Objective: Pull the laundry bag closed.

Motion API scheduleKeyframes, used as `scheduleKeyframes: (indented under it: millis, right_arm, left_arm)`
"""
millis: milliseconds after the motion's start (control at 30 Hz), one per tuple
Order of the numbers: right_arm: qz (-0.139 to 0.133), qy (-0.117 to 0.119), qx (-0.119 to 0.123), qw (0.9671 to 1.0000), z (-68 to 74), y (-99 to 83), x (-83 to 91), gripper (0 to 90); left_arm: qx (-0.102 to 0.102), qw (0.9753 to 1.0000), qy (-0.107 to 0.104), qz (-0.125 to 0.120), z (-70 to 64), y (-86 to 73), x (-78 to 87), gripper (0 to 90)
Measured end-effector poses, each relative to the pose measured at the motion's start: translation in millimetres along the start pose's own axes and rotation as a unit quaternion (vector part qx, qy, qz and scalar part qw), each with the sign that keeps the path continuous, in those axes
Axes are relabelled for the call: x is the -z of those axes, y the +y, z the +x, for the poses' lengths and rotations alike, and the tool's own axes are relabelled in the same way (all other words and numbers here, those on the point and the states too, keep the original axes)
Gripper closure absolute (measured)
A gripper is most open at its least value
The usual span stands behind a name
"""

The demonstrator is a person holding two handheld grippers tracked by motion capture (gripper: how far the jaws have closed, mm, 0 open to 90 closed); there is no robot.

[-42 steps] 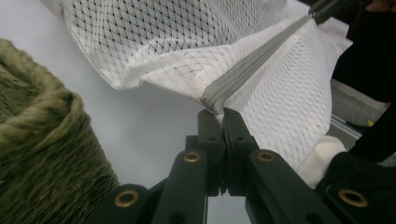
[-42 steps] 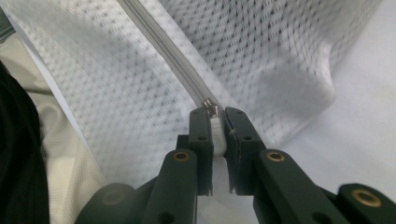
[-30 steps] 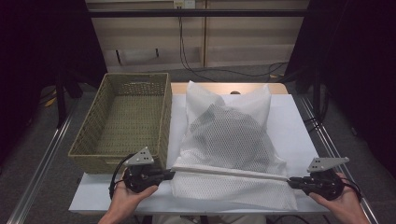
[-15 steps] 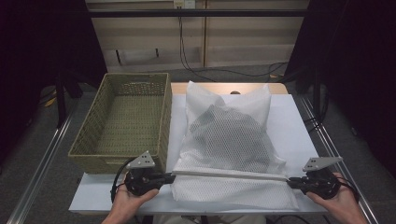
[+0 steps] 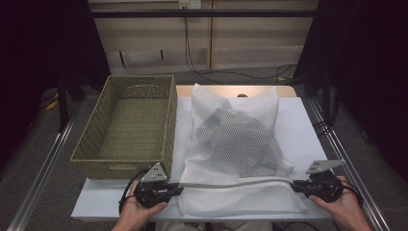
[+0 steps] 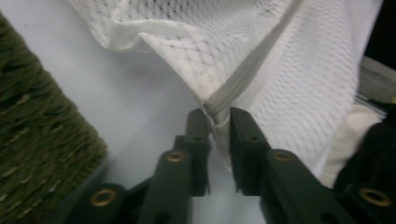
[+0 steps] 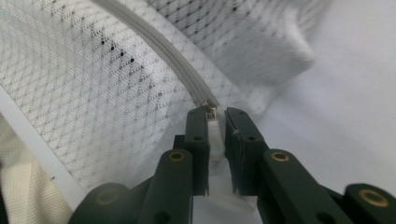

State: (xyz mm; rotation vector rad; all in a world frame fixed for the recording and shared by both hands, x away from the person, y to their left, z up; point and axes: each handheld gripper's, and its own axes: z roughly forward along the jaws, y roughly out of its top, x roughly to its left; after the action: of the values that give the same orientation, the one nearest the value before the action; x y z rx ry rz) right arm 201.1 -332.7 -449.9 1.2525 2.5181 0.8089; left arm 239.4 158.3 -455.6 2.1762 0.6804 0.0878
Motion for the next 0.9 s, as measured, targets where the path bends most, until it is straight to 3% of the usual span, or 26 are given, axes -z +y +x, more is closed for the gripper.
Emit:
scheduleKeyframes:
  millis: [67, 200, 333, 400, 433, 533, 600, 633, 700, 733, 833, 900]
  right_arm:
    - [0.000, -0.005, 0.001, 1.0000, 0.7, 0.0, -1.8, 66.9]
    - [-0.027, 0.016, -0.015, 0.9994, -0.1, -0.2, 0.3, 58.5]
    - [-0.069, 0.013, -0.036, 0.9969, 1.6, 2.3, 8.9, 51.4]
    - [-0.076, 0.018, -0.041, 0.9961, 3.1, 3.6, 13.6, 51.0]
    - [-0.083, 0.009, -0.035, 0.9959, 5.6, 3.8, 15.3, 49.1]
    - [-0.102, 0.004, -0.053, 0.9933, 10.8, 6.0, 21.1, 37.7]
    - [-0.119, -0.005, -0.063, 0.9909, 14.0, 9.2, 26.7, 33.0]
    - [-0.128, -0.007, -0.066, 0.9896, 15.7, 10.6, 29.7, 31.2]
    - [-0.144, -0.026, -0.073, 0.9865, 21.7, 12.1, 34.1, 30.8]
    - [-0.164, -0.028, -0.085, 0.9824, 23.9, 11.9, 35.9, 29.1]
    - [-0.191, -0.036, -0.106, 0.9752, 27.0, 10.3, 43.9, 27.9]
    - [-0.199, -0.029, -0.112, 0.9731, 27.6, 6.6, 48.4, 27.9]
  left_arm:
    - [0.002, 1.0000, 0.004, -0.003, -0.1, -0.1, 0.3, 68.3]
    - [0.010, 0.9999, 0.008, -0.008, 0.4, -1.4, 5.1, 57.7]
    - [0.015, 0.9992, 0.010, -0.035, 2.2, -1.9, 15.1, 47.0]
    - [0.004, 0.9993, 0.008, -0.037, 0.5, 1.3, 23.8, 39.1]
    - [0.003, 0.9983, 0.009, -0.057, -1.2, 2.4, 29.0, 36.1]
    - [-0.011, 0.9971, 0.033, -0.068, -2.9, 1.0, 42.6, 31.8]
    - [0.013, 0.9972, 0.023, -0.070, -2.1, -3.9, 50.0, 32.7]
    - [0.008, 0.9964, 0.029, -0.079, -3.1, -7.5, 54.2, 36.3]
    - [0.020, 0.9948, 0.037, -0.092, -4.6, -12.4, 62.0, 33.5]
    - [0.024, 0.9938, 0.043, -0.100, -4.5, -13.8, 65.2, 31.6]
    - [0.046, 0.9875, 0.057, -0.140, 1.6, -20.9, 78.7, 29.9]
    - [0.052, 0.9830, 0.084, -0.155, 4.7, -26.9, 85.8, 30.3]
